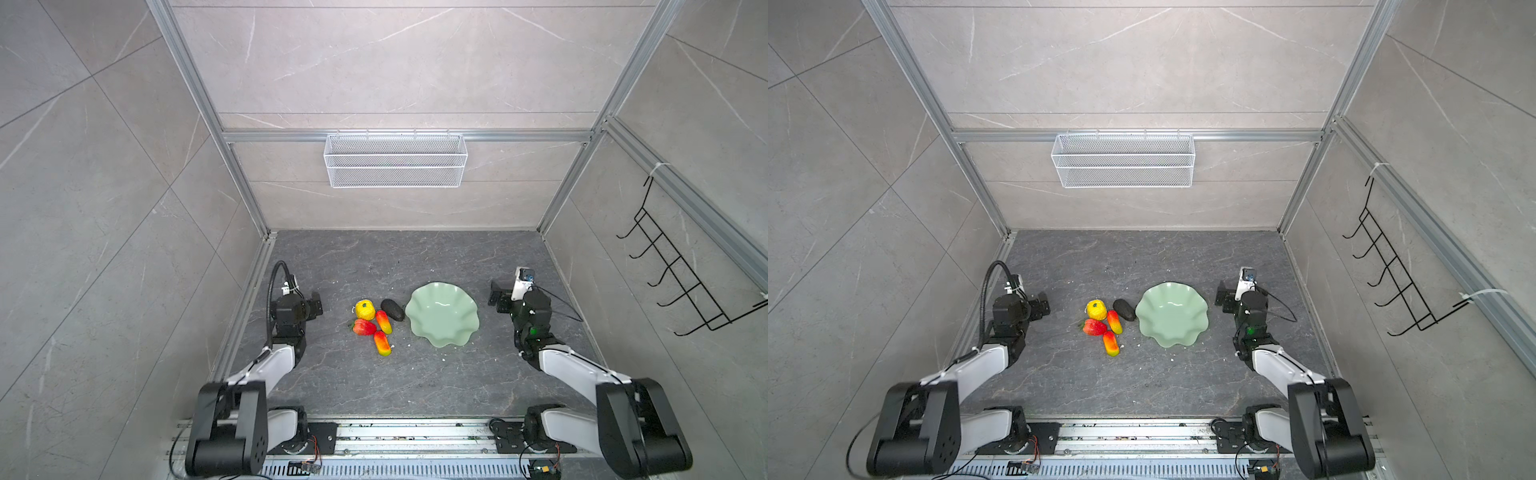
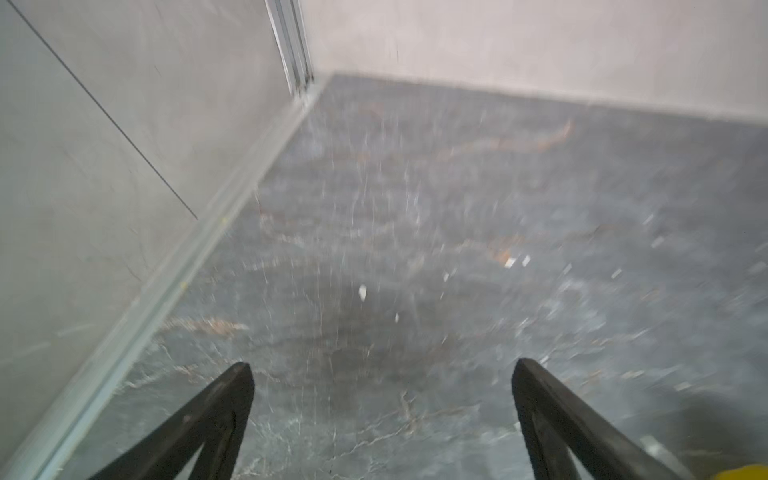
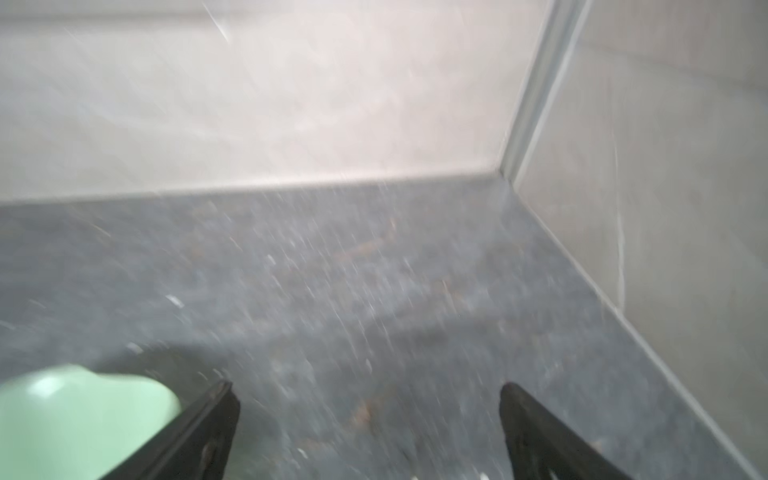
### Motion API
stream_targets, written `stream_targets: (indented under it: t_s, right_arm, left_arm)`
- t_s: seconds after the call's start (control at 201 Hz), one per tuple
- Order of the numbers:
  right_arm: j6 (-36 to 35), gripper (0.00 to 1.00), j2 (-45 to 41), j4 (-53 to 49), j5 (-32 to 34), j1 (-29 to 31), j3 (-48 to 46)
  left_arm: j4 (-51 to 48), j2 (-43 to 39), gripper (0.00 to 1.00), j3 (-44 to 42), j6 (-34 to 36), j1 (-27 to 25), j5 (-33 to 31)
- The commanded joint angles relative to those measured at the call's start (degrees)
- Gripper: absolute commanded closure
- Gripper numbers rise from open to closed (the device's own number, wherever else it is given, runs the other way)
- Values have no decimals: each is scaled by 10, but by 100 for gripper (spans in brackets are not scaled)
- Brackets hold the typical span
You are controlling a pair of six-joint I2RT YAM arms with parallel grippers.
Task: Place and organize the fake fruits in the fruit bowl
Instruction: 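Reach the right gripper over the fruit pile to the yellow lemon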
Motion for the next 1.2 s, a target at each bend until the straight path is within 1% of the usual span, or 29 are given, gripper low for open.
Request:
stream_targets:
  t_s: [0.0, 0.05, 0.11, 0.194, 0.269, 0.349, 0.414, 0.503, 0.618, 0.728, 0.837, 0.937, 1.027, 1.121, 1.191]
  right_arm:
    - [3, 0, -25, -207, -21, 50, 129]
    - [-5, 0, 1, -294, -37, 78, 201]
    - [-17, 0, 46, -392, -53, 114, 288]
    - [-33, 0, 124, -509, -103, 164, 402]
    - [-46, 0, 192, -569, -136, 218, 482]
    - [-50, 0, 254, -600, -138, 276, 546]
    - [-42, 0, 301, -611, -140, 314, 587]
    - [-26, 0, 363, -618, -140, 355, 636]
    - [5, 0, 437, -621, -142, 389, 698]
    - [23, 0, 505, -636, -139, 415, 755]
    - [41, 0, 556, -636, -135, 426, 791]
    - [57, 0, 591, -637, -128, 427, 816]
    - [64, 1, 615, -637, -125, 428, 837]
    - [68, 6, 638, -643, -123, 430, 863]
    - [68, 15, 658, -663, -119, 433, 889]
  left_arm:
    - [-208, -99, 0, 74, -79, -10, -2]
    - [-284, -127, 0, 113, -81, -18, 11]
    - [-374, -146, 0, 163, -73, -36, 10]
    - [-484, -156, 0, 235, -57, -62, 23]
    - [-565, -153, 0, 292, -35, -71, 54]
    - [-658, -143, 0, 339, -5, -71, 85]
    - [-706, -138, 0, 360, 20, -71, 95]
    - [-719, -138, 0, 349, 42, -71, 104]
    - [-701, -132, 0, 318, 47, -71, 135]
    - [-696, -123, 0, 306, 54, -62, 159]
    - [-688, -129, 0, 292, 63, -55, 155]
    - [-682, -136, 0, 284, 61, -53, 178]
    - [-680, -139, 0, 280, 60, -52, 180]
    - [-678, -138, 0, 281, 60, -51, 181]
    - [-679, -138, 0, 281, 60, -50, 180]
